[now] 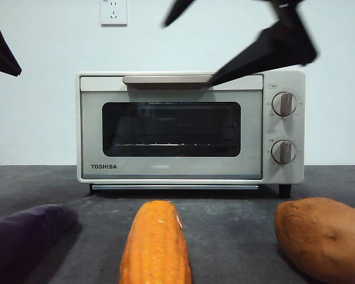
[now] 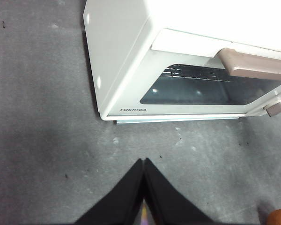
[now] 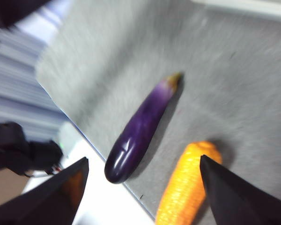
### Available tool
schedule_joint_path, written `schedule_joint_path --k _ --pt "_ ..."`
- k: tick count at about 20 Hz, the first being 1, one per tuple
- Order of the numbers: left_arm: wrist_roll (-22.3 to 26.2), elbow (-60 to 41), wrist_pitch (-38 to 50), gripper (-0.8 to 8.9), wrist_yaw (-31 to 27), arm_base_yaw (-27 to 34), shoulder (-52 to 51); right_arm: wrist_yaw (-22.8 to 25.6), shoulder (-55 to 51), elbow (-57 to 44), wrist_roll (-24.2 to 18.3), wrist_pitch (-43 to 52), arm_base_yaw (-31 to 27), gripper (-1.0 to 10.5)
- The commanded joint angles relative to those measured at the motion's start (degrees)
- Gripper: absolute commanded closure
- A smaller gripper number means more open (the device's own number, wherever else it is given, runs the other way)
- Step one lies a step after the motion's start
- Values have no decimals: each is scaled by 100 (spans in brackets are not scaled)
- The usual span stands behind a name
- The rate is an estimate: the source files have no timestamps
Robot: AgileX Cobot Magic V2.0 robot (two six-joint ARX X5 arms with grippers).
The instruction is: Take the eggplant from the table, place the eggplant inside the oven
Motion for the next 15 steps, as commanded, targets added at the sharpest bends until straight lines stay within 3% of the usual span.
schedule_joint_path --k 1,5,10,15 --pt "155 118 59 807 -48 -15 59 369 579 490 127 -203 474 565" --pt "162 118 76 807 -337 -9 59 1005 1775 1519 127 -997 1187 565" --pt "162 118 236 807 -358 -7 59 1215 3200 2476 127 -1069 1742 558" --pt "208 118 358 807 -365 22 59 1384 4264 3178 127 -1331 1945 544"
